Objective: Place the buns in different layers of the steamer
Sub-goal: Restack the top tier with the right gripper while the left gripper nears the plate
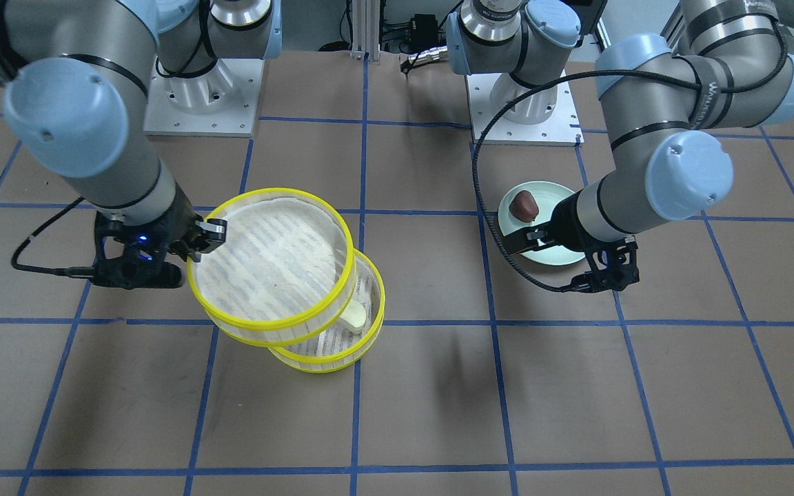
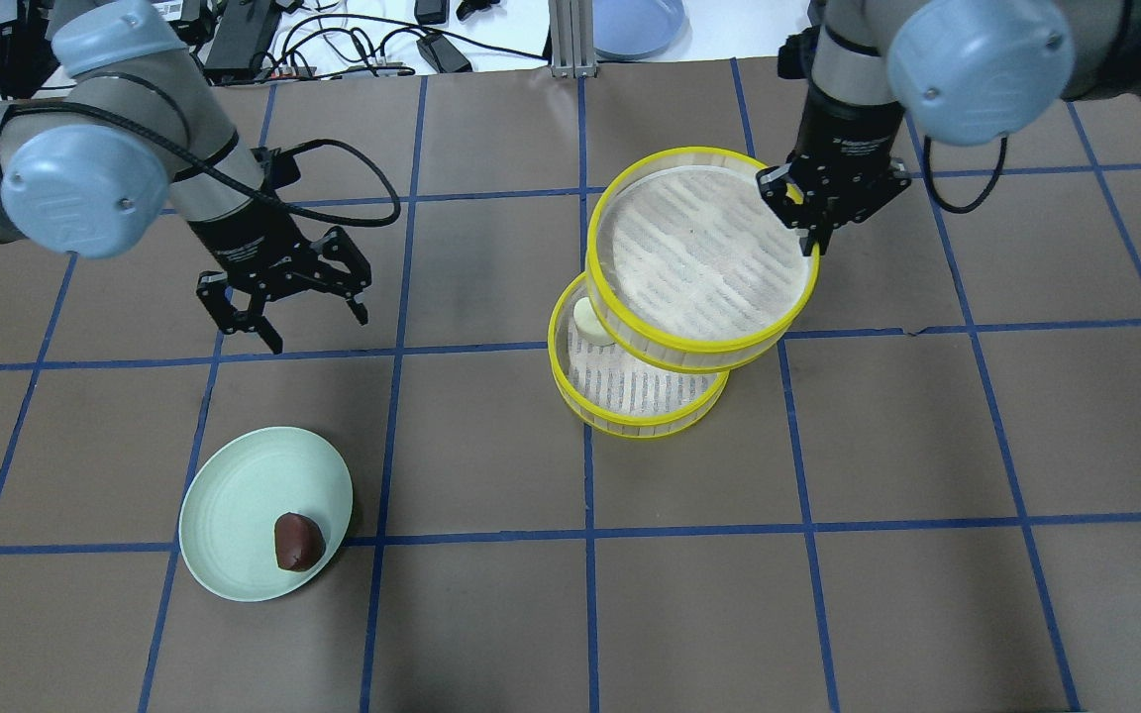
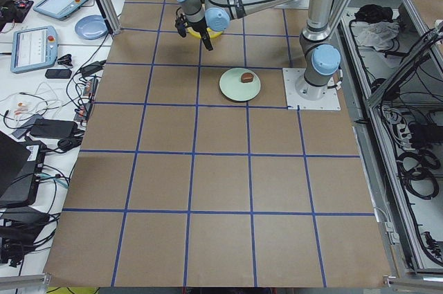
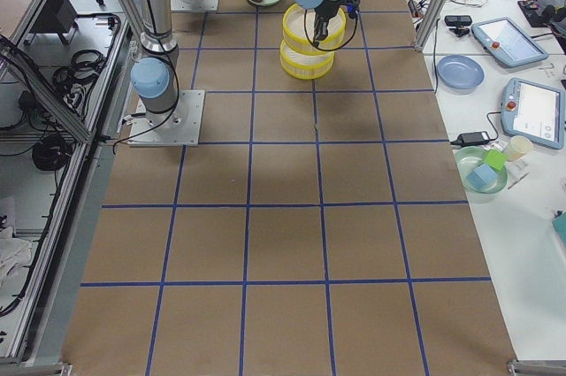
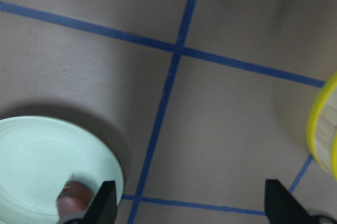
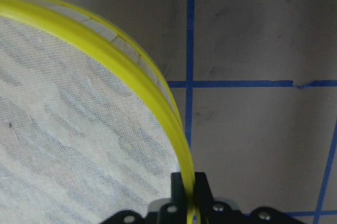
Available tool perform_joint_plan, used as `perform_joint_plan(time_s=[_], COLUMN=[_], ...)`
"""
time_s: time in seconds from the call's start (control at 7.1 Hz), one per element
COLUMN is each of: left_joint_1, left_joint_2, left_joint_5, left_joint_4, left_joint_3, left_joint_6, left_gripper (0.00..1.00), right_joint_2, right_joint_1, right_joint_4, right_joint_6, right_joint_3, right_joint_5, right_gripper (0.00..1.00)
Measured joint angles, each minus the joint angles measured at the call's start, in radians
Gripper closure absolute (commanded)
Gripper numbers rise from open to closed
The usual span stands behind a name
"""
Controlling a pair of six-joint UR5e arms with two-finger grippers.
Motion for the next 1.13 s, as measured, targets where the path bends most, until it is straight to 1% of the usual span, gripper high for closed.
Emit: perform_joint_plan(time_s=[0.28,0.56,0.7,1.13], left_joint_1=[0.063,0.091,0.109,0.135], left_joint_2=[0.004,-0.008,-0.019,-0.068], left_joint_5=[0.012,0.016,0.014,0.013], left_joint_4=[-0.060,-0.079,-0.084,-0.084], left_joint_3=[-0.098,-0.184,-0.208,-0.241], left_joint_6=[0.041,0.057,0.063,0.093], left_gripper=[0.00,0.00,0.02,0.02], right_joint_2=[0.057,0.075,0.077,0.088], right_joint_1=[0.041,0.057,0.061,0.067], right_joint_4=[-0.060,-0.112,-0.129,-0.151], right_joint_6=[0.044,0.050,0.050,0.052], right_joint_3=[0.008,0.048,0.063,0.087], right_joint_5=[-0.005,-0.023,-0.028,-0.022], right_gripper=[0.98,0.98,0.98,0.98])
